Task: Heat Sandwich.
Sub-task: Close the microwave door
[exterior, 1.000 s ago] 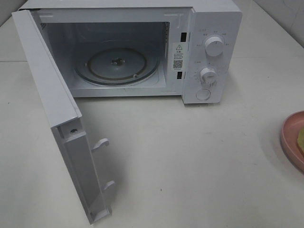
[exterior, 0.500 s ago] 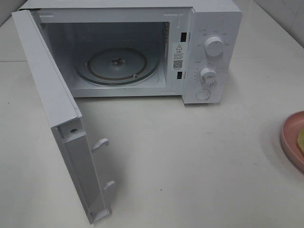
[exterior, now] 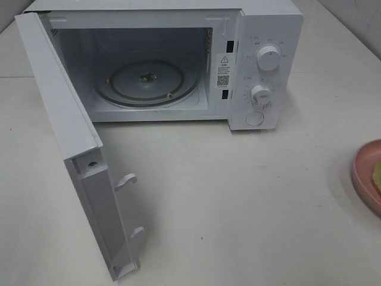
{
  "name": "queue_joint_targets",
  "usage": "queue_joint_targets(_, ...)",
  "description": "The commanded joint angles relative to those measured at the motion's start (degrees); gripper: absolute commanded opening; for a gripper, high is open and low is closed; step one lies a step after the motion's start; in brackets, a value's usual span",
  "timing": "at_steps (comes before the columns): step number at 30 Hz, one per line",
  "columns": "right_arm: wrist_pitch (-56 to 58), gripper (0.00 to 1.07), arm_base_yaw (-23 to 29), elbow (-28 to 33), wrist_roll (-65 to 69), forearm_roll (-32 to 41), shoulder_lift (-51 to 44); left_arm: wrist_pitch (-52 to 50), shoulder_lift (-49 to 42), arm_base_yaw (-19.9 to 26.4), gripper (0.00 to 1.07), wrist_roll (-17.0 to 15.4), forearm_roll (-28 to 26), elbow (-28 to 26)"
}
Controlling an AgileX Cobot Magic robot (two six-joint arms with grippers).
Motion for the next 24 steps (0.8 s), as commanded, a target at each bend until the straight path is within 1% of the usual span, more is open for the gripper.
queue_joint_targets(1,-0.7,0.69,-0.3,0.1,-0.7,0.2,-1.6,-0.6,-0.7,0.2,1.0,-0.2,-0.3,0.3)
queue_joint_targets(16,-0.7,0.69,-0.3,0.1,-0.6,0.2,-1.6,-0.6,-0.7,0.2,1.0,-0.2,-0.3,0.3)
queue_joint_targets(24,-0.7,0.65,-0.3,0.1,-0.6,0.2,-1.6,-0.6,-0.7,0.2,1.0,-0.2,-0.3,0.3)
